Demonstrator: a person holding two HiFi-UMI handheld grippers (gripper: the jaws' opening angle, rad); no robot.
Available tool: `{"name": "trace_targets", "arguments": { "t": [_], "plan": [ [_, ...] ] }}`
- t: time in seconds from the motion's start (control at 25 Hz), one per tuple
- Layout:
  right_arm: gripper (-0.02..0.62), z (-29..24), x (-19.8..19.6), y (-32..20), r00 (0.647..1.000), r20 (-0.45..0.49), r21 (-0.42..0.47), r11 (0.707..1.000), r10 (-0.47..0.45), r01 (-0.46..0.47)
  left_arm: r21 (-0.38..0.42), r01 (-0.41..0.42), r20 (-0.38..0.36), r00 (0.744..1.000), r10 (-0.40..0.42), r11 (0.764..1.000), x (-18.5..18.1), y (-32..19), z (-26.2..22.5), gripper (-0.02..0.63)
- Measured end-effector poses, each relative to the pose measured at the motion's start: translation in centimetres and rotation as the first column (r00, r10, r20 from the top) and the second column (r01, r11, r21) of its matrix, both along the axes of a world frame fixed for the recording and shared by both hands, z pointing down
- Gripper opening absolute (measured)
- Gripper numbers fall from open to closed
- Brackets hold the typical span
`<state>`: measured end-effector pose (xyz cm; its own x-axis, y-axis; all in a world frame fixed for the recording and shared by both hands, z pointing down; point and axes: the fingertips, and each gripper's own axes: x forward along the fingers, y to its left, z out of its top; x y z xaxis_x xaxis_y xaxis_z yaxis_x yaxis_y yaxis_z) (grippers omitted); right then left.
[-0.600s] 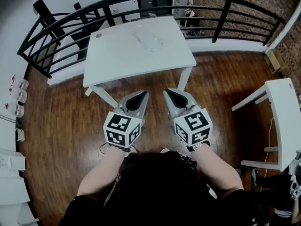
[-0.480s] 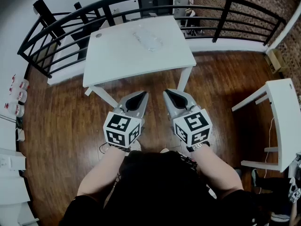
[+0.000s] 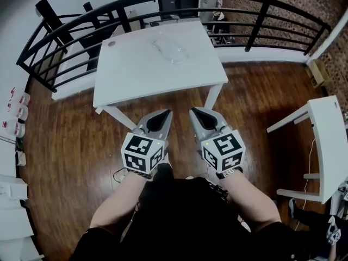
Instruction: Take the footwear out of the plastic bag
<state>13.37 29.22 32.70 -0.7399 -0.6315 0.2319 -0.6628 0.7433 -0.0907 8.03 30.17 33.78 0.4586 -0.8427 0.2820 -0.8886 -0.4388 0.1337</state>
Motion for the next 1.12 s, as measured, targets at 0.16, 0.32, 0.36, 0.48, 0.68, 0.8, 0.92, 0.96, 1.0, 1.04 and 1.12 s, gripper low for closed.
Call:
{"name": "trace_targets", "arguments": {
  "t": [0.16,0.32,0.36,0.48,0.68,0.8,0.92,0.96,1.0,1.04,1.12],
  "plan": [
    [-0.009,0.5,-1.5,-2.7,1.000,-0.021,-0.005,1.000,0.005,-0.006,0.001,-0.006,-0.020,1.000,0.006,1.000,-1.6,-2.9,0.4,0.017],
    [-0.009,1.0,-3.8,-6.5,0.999,-0.051,-0.016,1.000,0.020,-0.020,-0.010,-0.017,-0.043,0.999,0.017,1.000,-4.0,-6.7,1.0,0.017],
    [-0.009,1.1,-4.6,-7.5,0.998,-0.058,-0.019,1.000,0.023,-0.024,-0.013,-0.021,-0.049,0.999,0.020,1.000,-4.8,-7.8,1.1,0.017],
    [-0.009,1.2,-7.0,-10.7,0.996,-0.080,-0.030,0.999,0.038,-0.040,-0.021,-0.036,-0.065,0.997,0.034,0.999,-7.4,-11.0,1.2,0.017],
    [-0.009,1.6,-10.2,-15.2,0.992,-0.107,-0.049,0.996,0.070,-0.075,-0.044,-0.075,-0.076,0.995,0.071,0.996,-11.0,-15.6,1.6,0.017],
    [-0.009,1.7,-11.6,-17.5,0.990,-0.120,-0.051,0.995,0.077,-0.083,-0.049,-0.089,-0.074,0.994,0.085,0.995,-12.8,-17.9,1.5,0.017],
    [-0.009,2.2,-12.4,-19.1,0.988,-0.127,-0.062,0.993,0.089,-0.098,-0.061,-0.092,-0.064,0.994,0.088,0.994,-14.9,-19.4,1.9,0.017],
    [-0.009,2.3,-12.7,-19.6,0.987,-0.128,-0.067,0.992,0.094,-0.103,-0.066,-0.088,-0.063,0.994,0.084,0.994,-15.6,-19.8,2.1,0.017],
    [-0.009,2.5,-12.9,-20.0,0.987,-0.129,-0.071,0.992,0.097,-0.107,-0.071,-0.085,-0.062,0.995,0.080,0.994,-16.3,-20.3,2.3,0.017],
    [-0.009,2.7,-13.3,-20.5,0.986,-0.131,-0.076,0.991,0.100,-0.110,-0.077,-0.083,-0.061,0.995,0.078,0.994,-16.9,-20.6,2.4,0.017],
    [-0.009,2.9,-13.9,-21.3,0.986,-0.133,-0.082,0.990,0.102,-0.114,-0.085,-0.084,-0.057,0.995,0.080,0.993,-17.9,-21.3,2.6,0.017]
  ]
}}
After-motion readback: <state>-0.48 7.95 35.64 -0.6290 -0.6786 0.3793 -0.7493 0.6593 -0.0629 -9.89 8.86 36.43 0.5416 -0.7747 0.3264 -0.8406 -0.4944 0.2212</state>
